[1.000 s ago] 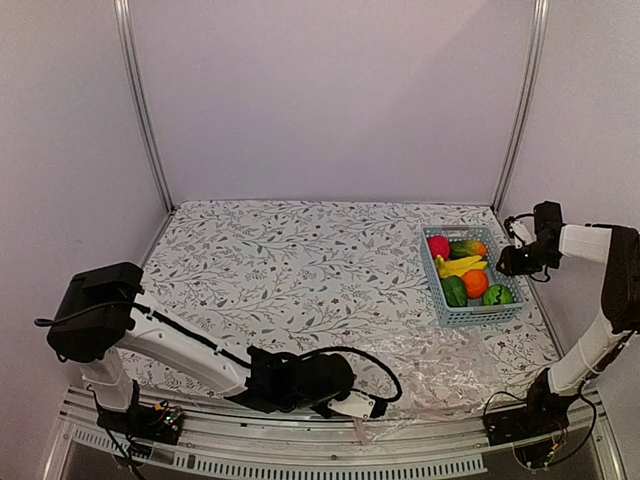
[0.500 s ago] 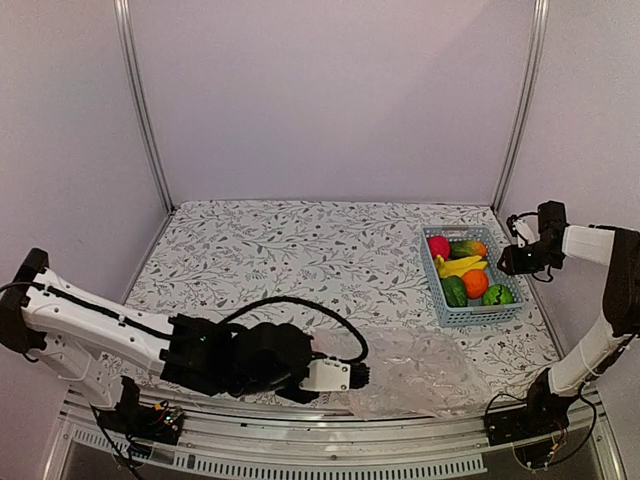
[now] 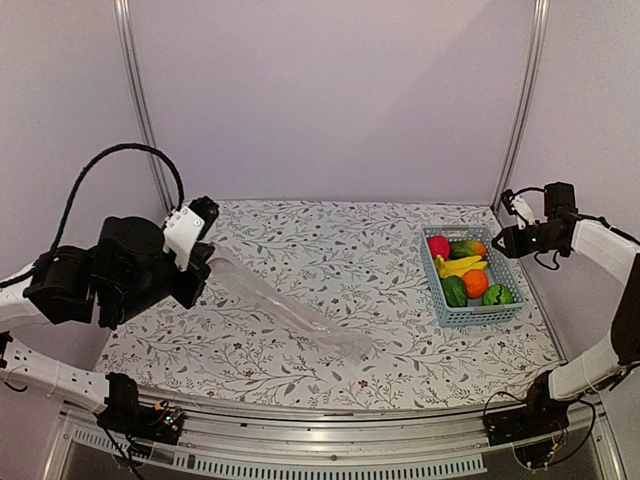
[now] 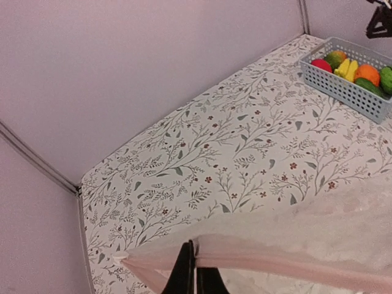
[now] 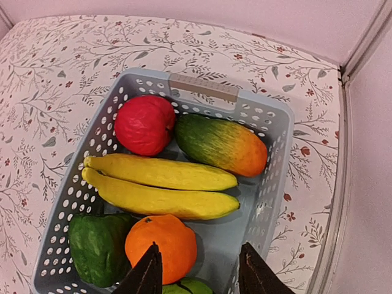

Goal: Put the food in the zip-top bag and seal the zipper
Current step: Pick up the zipper food storage bag at the corner of the board.

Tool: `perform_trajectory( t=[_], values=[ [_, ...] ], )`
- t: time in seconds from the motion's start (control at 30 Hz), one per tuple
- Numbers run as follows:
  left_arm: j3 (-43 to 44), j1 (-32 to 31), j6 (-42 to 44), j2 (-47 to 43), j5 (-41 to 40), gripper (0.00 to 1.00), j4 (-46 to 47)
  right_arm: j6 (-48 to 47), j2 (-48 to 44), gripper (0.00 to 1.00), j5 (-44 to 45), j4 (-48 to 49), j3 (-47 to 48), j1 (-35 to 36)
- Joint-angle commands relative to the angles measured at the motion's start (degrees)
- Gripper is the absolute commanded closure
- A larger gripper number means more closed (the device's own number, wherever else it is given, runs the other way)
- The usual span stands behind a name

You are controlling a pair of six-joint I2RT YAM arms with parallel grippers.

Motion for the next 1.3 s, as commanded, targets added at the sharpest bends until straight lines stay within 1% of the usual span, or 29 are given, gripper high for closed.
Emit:
perform_trajectory(
  t=[0.0,0.07,0.17,0.2,0.27,0.3,0.4,0.53,0.57,0.67,0.77,0.83,0.93,1.03,1.07,1.13,1.17,1.23,1.27],
  values=[
    [7.4,7.1,-11.4,-0.9,-5.6,1.00,-9.0,-7.8,-0.6,0.62,0.0,-5.6,0.6,4.9],
    [10.2,9.0,-11.5,1.1,-3.0,1.00,-10.9,-11.0,-1.0,0.68,1.7,-6.6,-0.6,5.8],
    [13.5,10.6,-11.7,6.8,0.9,1.00,-15.2,-15.3,-2.4,0.78,3.3,-7.9,-3.4,6.6],
    [13.8,10.7,-11.6,9.2,3.2,1.00,-16.0,-16.9,-2.8,0.82,3.4,-9.0,-4.2,7.0],
    [13.7,10.9,-11.1,13.6,9.3,1.00,-16.5,-19.9,-4.6,0.85,3.6,-11.0,-6.6,8.2],
    [13.7,10.9,-11.1,16.6,11.7,1.00,-16.5,-21.2,-5.4,0.86,3.9,-12.0,-7.8,9.6],
    [13.8,10.9,-10.5,21.7,20.2,1.00,-15.2,-23.9,-9.4,0.86,7.0,-12.1,-12.3,13.5],
    [14.9,11.0,-9.4,25.2,31.5,1.00,-12.0,-27.1,-15.4,0.86,8.4,-15.1,-17.3,18.3],
    [15.3,11.1,-9.3,25.5,34.3,1.00,-11.3,-27.8,-16.6,0.86,8.4,-16.4,-18.1,19.0],
    [15.2,12.2,-9.6,24.4,38.2,1.00,-7.9,-29.9,-19.1,0.86,7.0,-21.2,-19.5,19.9],
    [14.5,15.3,-11.2,21.5,41.9,1.00,-5.1,-31.4,-20.4,0.87,5.1,-24.4,-19.3,19.9],
    [14.1,17.5,-12.8,19.5,43.9,1.00,-3.5,-31.6,-21.0,0.87,3.7,-24.9,-18.2,19.9],
    [13.6,20.9,-15.7,16.4,44.9,1.00,-0.9,-28.9,-20.5,0.86,1.6,-23.6,-14.6,20.0],
    [14.0,24.3,-17.9,13.6,44.6,1.00,-0.3,-27.7,-17.9,0.75,-2.9,-26.5,-9.3,20.0],
    [14.3,25.5,-18.3,12.7,44.0,1.00,-0.9,-27.7,-16.3,0.70,-4.4,-27.2,-7.7,20.0],
    [15.2,27.7,-18.6,10.7,40.9,1.00,-2.9,-27.6,-14.4,0.60,-6.3,-27.0,-5.5,19.9],
    [15.7,28.7,-18.4,9.8,38.7,1.00,-4.3,-27.4,-13.3,0.58,-6.4,-26.3,-4.8,20.0],
    [17.0,30.9,-18.2,8.1,34.8,1.00,-7.4,-26.3,-11.9,0.57,-4.6,-23.6,-4.2,19.9],
    [17.9,31.6,-18.2,7.5,32.5,1.00,-9.0,-25.6,-11.5,0.59,-2.5,-21.6,-4.3,20.0]
  ],
)
